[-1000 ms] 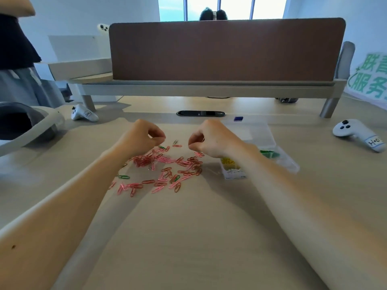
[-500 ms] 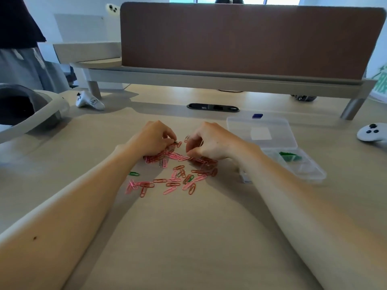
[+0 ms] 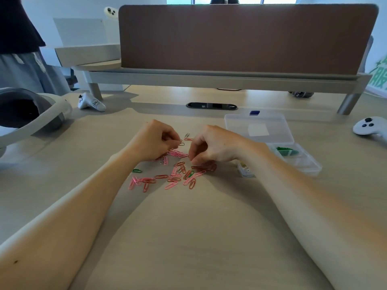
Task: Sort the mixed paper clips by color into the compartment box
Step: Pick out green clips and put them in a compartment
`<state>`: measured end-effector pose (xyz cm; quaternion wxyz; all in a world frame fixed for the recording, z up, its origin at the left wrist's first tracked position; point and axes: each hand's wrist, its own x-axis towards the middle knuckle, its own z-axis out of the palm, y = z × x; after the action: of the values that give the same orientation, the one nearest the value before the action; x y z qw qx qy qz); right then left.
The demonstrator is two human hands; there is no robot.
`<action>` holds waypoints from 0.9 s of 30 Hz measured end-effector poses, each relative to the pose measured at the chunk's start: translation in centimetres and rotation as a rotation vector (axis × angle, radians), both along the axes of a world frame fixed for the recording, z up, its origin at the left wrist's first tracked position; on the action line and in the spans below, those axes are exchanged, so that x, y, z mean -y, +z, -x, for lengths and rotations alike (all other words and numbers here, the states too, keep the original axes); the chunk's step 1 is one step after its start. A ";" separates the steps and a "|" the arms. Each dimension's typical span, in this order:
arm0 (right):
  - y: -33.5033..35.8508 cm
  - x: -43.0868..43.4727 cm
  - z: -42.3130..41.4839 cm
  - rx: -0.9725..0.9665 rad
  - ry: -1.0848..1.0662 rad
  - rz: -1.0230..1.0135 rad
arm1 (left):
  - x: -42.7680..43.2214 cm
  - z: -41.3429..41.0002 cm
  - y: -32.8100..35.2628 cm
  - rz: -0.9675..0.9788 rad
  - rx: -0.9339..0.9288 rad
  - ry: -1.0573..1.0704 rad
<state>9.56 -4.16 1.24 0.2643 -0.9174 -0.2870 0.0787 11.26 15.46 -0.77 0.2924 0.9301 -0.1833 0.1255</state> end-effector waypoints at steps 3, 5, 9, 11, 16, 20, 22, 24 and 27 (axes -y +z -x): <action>0.0 -0.3 0.9 -0.096 0.028 -0.027 | 0.1 0.8 -0.2 0.037 -0.034 -0.052; 0.0 -0.6 1.2 -0.104 0.060 0.017 | 0.2 1.1 -0.3 0.029 -0.046 -0.068; -0.1 -0.9 1.4 -0.035 0.070 0.144 | 0.3 1.3 -0.4 -0.005 -0.046 -0.080; -0.1 -1.1 1.5 -0.006 0.057 0.164 | 0.2 1.4 -0.4 -0.005 -0.051 -0.076; -0.2 -1.5 1.6 0.023 0.045 0.231 | 0.0 1.3 -0.4 0.003 -0.057 -0.078; 0.0 -0.8 1.3 0.066 -0.074 0.117 | 0.2 1.5 -0.1 0.082 -0.077 -0.091; -0.2 -0.4 1.0 0.097 -0.162 0.019 | 0.2 1.7 0.1 0.128 -0.108 -0.110; -0.5 -0.1 0.6 0.106 -0.227 -0.048 | 0.3 1.8 0.2 0.154 -0.132 -0.124; -0.8 -0.1 0.5 0.084 -0.273 -0.093 | 0.3 1.9 0.3 0.219 -0.167 -0.133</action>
<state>9.05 -4.04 0.41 0.3025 -0.9372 -0.1736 -0.0096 9.36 15.15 -0.51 0.4140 0.8857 -0.2046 0.0475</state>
